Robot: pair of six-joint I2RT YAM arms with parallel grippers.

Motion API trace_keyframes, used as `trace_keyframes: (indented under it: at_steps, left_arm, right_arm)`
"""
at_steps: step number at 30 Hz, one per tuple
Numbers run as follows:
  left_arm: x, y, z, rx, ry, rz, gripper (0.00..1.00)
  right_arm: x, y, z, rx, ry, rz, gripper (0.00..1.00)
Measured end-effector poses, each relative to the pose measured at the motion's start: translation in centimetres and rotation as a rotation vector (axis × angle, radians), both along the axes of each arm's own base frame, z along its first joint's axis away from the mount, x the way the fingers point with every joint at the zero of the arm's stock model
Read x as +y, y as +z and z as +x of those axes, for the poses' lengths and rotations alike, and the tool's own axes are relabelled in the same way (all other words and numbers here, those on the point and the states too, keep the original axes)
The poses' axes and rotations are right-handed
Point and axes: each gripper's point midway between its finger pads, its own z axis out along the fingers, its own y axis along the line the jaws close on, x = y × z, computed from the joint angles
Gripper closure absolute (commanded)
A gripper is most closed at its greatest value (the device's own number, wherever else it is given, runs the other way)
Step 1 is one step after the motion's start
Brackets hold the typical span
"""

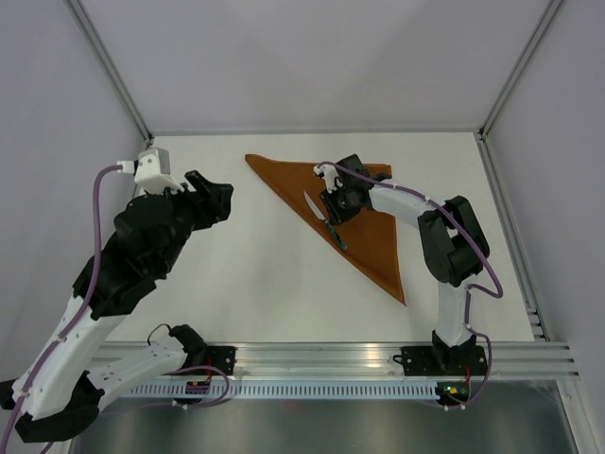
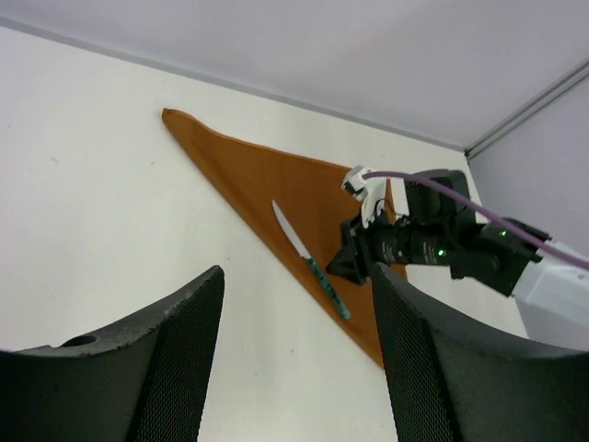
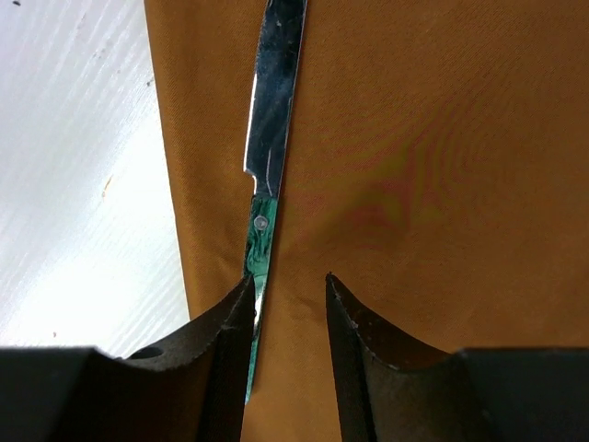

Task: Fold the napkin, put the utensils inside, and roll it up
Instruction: Grab a utensil with the right arm

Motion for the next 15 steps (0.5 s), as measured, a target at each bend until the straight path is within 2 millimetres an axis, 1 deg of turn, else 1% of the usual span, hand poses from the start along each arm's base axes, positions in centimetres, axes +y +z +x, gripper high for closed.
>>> trace_keyframes:
  at_steps: [2, 5, 11, 15]
  left_arm:
    - [1.1, -0.7, -1.1, -0.002, -0.004, 0.026, 0.30]
    - [2.0, -2.0, -2.0, 0.007, -0.003, 0.059, 0.30]
    - [2.3, -5.2, -1.8, 0.066, 0.004, 0.140, 0.30]
    - [2.3, -5.9, -1.8, 0.083, 0.004, 0.164, 0.29]
  right_arm:
    - [0.2, -0.2, 0.0, -0.008, -0.006, -0.009, 0.57]
    - [1.0, 0.1, 0.3, -0.035, -0.005, -0.005, 0.57]
    - [2.0, 0.2, 0.1, -0.055, 0.005, -0.008, 0.57]
    - [2.3, 0.1, 0.0, -0.059, 0.009, -0.014, 0.57]
